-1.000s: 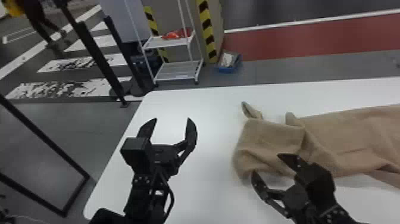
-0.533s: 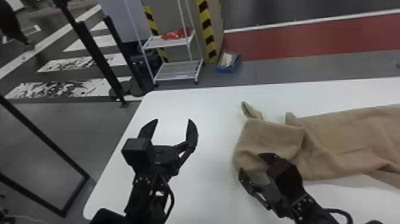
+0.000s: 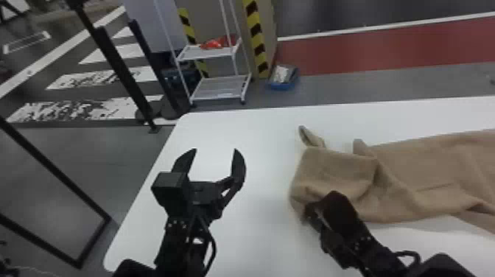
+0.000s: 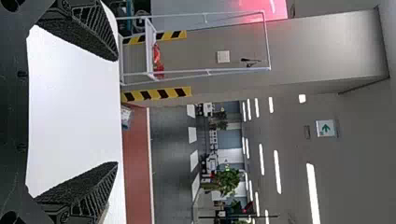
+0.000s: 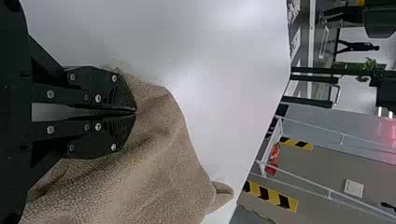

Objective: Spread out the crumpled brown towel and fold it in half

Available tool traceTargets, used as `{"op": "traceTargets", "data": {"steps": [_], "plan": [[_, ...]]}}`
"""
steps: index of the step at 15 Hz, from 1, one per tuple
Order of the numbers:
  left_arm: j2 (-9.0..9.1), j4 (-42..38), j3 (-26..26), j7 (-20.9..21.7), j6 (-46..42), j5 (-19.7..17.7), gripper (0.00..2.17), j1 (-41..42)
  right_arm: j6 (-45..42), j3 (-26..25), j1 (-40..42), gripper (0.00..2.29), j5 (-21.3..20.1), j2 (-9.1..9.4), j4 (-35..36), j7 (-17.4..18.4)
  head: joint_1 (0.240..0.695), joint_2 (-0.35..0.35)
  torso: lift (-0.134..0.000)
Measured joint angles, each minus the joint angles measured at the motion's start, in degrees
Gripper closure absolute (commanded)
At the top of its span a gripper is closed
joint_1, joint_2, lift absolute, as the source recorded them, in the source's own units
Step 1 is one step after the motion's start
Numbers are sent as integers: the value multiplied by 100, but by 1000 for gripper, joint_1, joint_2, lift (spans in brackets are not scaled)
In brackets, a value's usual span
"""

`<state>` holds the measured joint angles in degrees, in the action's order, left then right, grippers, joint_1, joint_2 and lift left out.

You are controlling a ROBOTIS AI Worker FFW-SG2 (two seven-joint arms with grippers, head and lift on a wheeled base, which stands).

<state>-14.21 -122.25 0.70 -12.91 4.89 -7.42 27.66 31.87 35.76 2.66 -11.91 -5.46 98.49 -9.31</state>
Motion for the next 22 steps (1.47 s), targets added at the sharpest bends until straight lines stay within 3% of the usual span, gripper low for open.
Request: {"op": "traceTargets", "data": {"steps": [5,10,12,14,18,19,20,21,22], "plan": [[26,24,-23,8,17,5,87,-14,-51,-29,77,1771,-46,-18,318,7,695,350,-125],[39,43,-30,8,50,15,87,-15,-221,-486,310,1767,-5,-51,1195,9,695,350,-125],[43,41,-51,8,62,28,87,-15,-265,-934,439,1767,172,-63,1654,6,695,350,-125],[46,29,-64,8,81,48,87,-13,-398,-1527,648,1767,417,-90,2017,6,695,307,-125],[41,19,-112,8,103,60,87,-39,-603,-2908,1123,1750,1072,-128,2008,-15,695,161,-125],[41,26,-152,8,114,68,87,-65,-555,-3078,1188,1507,1129,-152,1897,-18,695,135,-125],[43,32,-209,8,134,86,87,-98,-489,-3184,1239,1052,1111,-170,1737,-9,695,117,-125],[45,35,-266,8,166,108,87,-126,-449,-3238,1266,394,1043,-176,1574,5,695,100,-125],[46,35,-314,8,208,132,87,-149,-471,-3296,1302,26,1011,-177,1468,15,695,76,-125]]}}
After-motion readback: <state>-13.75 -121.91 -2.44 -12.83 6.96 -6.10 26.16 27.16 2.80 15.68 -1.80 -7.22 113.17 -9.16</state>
